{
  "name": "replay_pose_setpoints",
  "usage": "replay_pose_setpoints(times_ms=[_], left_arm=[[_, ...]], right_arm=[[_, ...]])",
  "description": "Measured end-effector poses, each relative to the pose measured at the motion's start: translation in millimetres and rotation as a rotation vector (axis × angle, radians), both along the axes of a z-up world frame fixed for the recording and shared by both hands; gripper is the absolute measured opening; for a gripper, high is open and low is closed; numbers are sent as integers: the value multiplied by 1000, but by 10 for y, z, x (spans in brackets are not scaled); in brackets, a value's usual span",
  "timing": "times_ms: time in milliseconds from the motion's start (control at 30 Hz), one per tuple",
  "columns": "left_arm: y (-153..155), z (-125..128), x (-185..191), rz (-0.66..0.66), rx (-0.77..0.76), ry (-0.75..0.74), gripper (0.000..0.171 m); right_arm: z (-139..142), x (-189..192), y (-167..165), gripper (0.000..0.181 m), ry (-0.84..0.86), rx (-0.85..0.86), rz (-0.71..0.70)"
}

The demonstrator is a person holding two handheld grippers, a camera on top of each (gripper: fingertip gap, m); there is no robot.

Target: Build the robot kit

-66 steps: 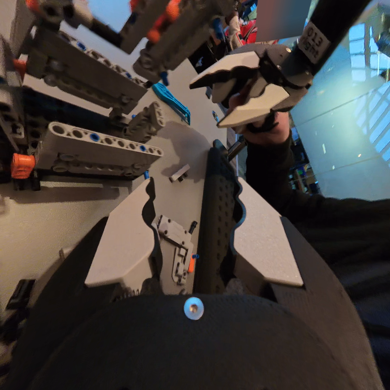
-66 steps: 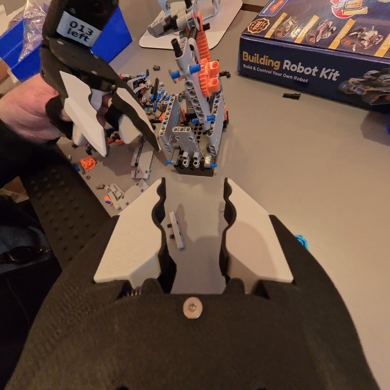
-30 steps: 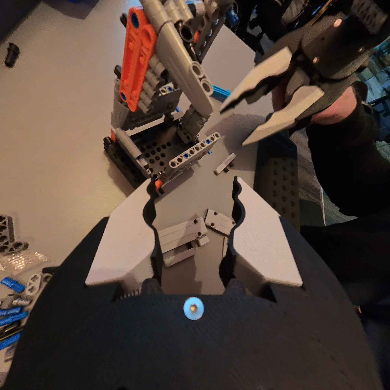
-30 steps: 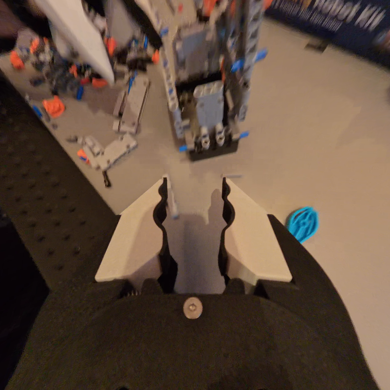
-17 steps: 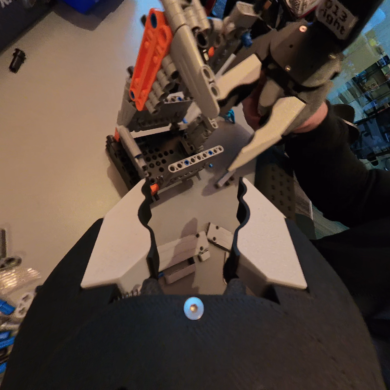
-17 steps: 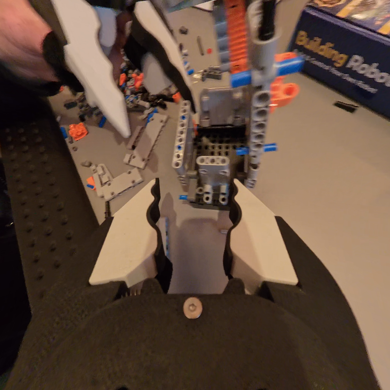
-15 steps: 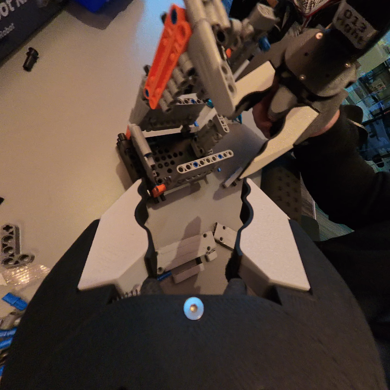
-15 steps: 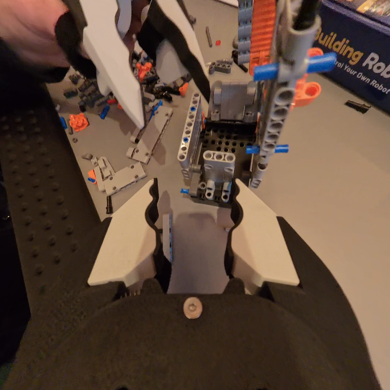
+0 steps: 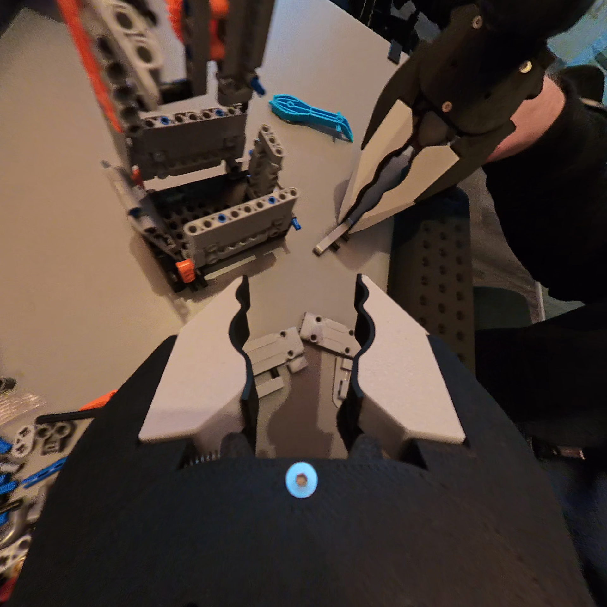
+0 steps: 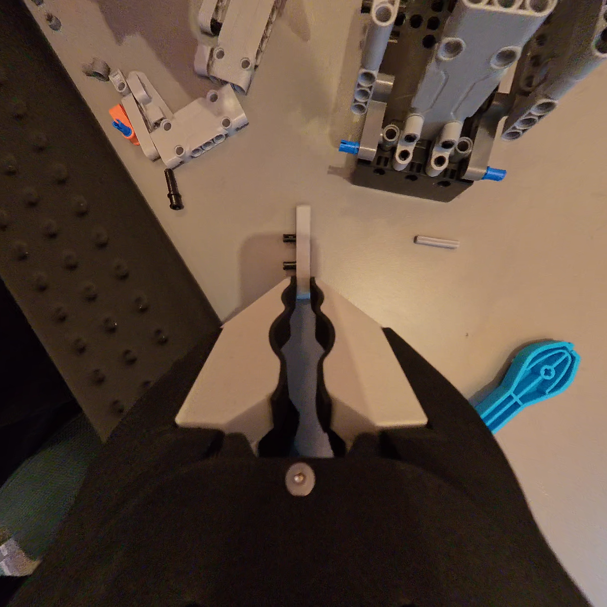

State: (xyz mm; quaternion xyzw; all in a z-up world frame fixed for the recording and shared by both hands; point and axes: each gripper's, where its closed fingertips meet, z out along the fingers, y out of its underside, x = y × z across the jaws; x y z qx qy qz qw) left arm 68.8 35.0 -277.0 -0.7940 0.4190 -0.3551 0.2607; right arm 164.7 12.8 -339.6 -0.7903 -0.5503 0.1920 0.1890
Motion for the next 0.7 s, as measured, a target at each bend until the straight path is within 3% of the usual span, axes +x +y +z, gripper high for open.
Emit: replay_pose_setpoints(times_ms=[133, 267, 433, 567, 700], left_arm=[[-179, -84, 118, -54, 54, 41, 59], [-292, -2, 254, -84, 89, -8, 53], [-304, 252, 359, -73, 105, -146, 47], [-348, 415, 379, -80, 82, -253, 44], [-422, 425, 413, -109, 41, -294, 33]], right_arm=[[48, -52, -15, 6, 48, 27, 0], [309, -141, -71, 5, 173, 113, 18], [733, -291, -70, 5, 266, 460, 59], [904, -336, -88, 6, 187, 738, 103], [1054, -399, -135, 5, 159, 900, 124]])
